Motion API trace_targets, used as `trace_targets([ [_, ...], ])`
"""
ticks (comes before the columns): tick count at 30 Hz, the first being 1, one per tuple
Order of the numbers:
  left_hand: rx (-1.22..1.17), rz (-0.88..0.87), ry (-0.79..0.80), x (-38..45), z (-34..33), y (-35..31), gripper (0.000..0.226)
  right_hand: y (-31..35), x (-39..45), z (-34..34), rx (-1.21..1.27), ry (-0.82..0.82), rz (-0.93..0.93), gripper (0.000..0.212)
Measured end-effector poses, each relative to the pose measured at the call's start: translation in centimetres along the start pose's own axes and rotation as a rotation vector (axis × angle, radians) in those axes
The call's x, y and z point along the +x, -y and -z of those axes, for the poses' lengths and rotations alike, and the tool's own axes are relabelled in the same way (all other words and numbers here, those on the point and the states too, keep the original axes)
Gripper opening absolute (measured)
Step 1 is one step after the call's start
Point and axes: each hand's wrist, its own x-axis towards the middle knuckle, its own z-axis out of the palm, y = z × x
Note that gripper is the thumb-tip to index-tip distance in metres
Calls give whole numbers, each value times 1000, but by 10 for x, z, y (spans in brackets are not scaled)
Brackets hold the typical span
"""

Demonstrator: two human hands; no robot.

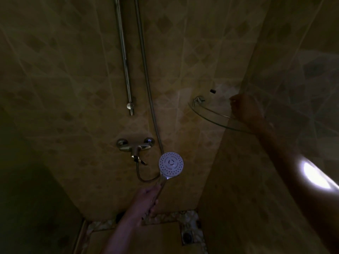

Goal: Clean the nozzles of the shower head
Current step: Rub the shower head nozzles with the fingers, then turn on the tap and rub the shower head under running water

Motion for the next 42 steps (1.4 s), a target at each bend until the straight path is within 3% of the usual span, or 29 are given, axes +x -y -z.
trace_targets([
  [4,-9,34,-39,5,-4,-6,41,-28,34,-4,-69,117,-205,20],
  [11,-39,49,-48,6,-2,-9,46,-48,47,-29,14,333,-246,24],
  [18,-54,91,-52,-1,11,-10,41,-57,49,-41,93,313,-260,22],
  [28,-139,11,-122,-13,39,-9,41,-67,50,-51,159,303,-336,26],
  [32,-147,43,-176,-6,65,-3,41,-41,41,-52,130,68,-295,23],
  [38,-101,53,-181,13,116,-7,53,58,21,-55,209,-79,53,20],
  [42,-302,32,-172,22,144,-21,48,127,24,-83,346,-22,48,11],
])
